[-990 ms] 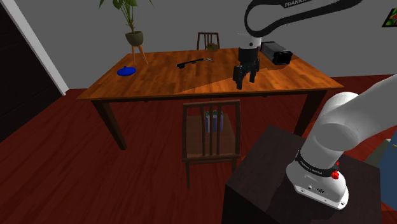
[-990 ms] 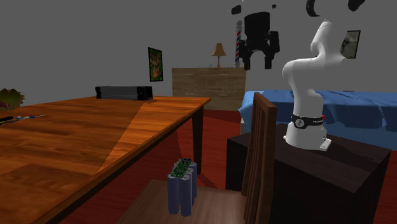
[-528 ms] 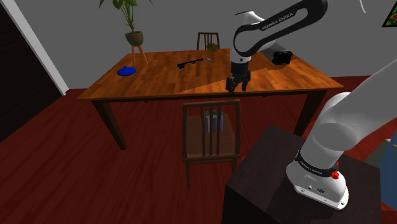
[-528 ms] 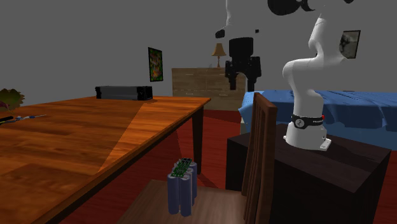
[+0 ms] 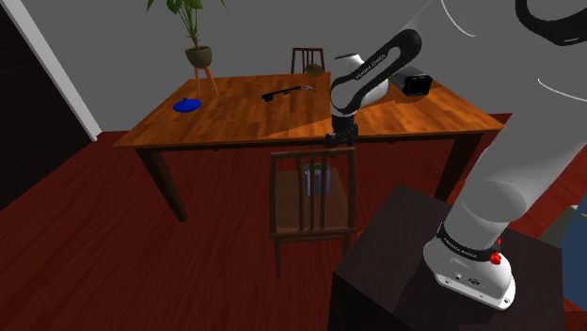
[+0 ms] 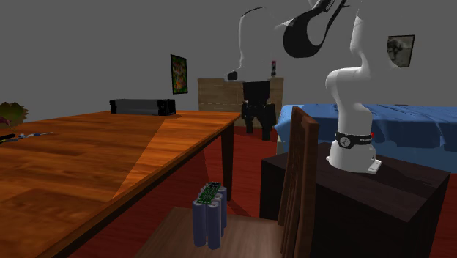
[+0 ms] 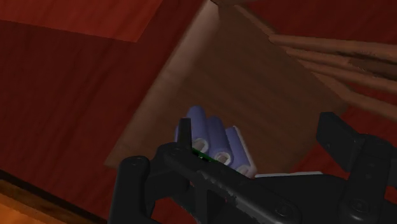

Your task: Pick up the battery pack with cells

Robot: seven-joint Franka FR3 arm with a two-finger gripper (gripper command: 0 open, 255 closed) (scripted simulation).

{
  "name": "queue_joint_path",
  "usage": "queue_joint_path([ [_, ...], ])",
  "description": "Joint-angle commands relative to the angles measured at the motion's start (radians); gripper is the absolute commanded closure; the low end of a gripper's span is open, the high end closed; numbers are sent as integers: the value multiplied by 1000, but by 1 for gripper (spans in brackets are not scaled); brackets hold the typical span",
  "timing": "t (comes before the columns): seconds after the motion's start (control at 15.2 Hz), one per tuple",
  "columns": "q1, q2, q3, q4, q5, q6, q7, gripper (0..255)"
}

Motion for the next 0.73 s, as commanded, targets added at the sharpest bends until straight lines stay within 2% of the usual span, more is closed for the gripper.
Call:
queue_joint_path([
  [0.0,-4,78,-8,25,8,58,-13,0],
  [0.66,-45,479,-9,224,90,276,-89,0],
])
